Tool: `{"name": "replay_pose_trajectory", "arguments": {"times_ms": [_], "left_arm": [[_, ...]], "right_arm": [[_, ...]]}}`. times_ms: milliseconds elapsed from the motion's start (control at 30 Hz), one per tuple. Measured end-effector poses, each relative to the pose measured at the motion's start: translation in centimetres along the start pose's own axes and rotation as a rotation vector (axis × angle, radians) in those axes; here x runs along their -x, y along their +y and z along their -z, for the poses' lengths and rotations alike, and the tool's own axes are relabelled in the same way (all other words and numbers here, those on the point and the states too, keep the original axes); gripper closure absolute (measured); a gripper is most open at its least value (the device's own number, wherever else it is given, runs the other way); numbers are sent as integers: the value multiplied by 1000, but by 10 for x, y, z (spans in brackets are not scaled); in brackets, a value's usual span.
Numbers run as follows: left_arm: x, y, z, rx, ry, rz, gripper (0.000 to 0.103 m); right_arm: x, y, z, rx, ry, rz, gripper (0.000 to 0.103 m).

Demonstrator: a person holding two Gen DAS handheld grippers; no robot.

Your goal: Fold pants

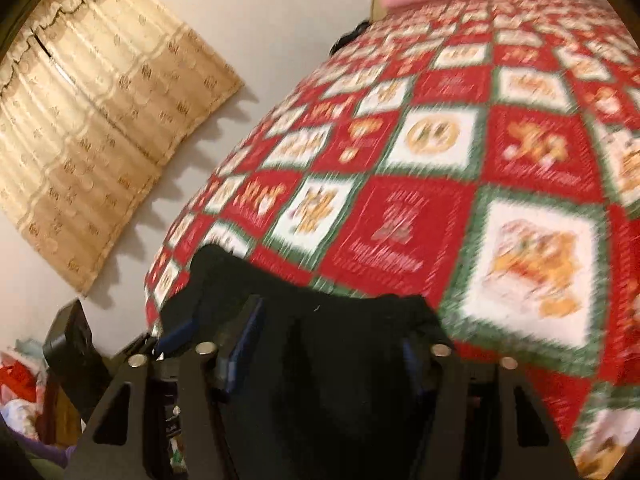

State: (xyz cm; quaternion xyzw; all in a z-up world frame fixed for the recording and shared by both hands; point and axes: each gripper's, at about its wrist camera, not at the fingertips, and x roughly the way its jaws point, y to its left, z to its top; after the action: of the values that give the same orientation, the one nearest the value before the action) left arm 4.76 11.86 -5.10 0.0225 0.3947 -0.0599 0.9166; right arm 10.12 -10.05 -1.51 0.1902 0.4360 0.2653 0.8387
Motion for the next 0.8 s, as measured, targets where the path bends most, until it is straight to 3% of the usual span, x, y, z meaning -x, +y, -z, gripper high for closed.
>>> {"name": "replay_pose_trajectory", "arguments": {"times_ms": [100,233,267,300,400,500,533,567,633,667,800], "left_arm": [[0,-1,1,-3,-4,0,39],[0,1,2,-7,-11,11,39],[0,2,2,-9,-13,15,39],[1,2,2,-9,-12,17,39],[1,2,2,-5,-14,19,39],[1,2,2,1,-23,17,38],[1,2,2,4,-25,16,38],[1,1,2,5,-26,13,38],[1,1,2,5,-25,8,38],[0,0,1,8,-24,7,37],[1,0,1,13,-19,2,37]], "right_arm": [[4,-20,-7,-75,27,-51,59],[0,-63,-9,-258,159,-191,64],[14,-78,-10,-314,151,-183,64],[31,-88,-12,-329,116,-103,64],[103,-110,-13,-335,-28,248,62],[189,-116,-3,-368,-227,474,62],[212,-115,0,-369,-271,597,60],[235,-116,2,-374,-299,773,51],[260,-125,4,-420,-290,1081,35],[271,-136,6,-446,-278,1222,35],[268,-172,3,-418,-141,1372,35]]}}
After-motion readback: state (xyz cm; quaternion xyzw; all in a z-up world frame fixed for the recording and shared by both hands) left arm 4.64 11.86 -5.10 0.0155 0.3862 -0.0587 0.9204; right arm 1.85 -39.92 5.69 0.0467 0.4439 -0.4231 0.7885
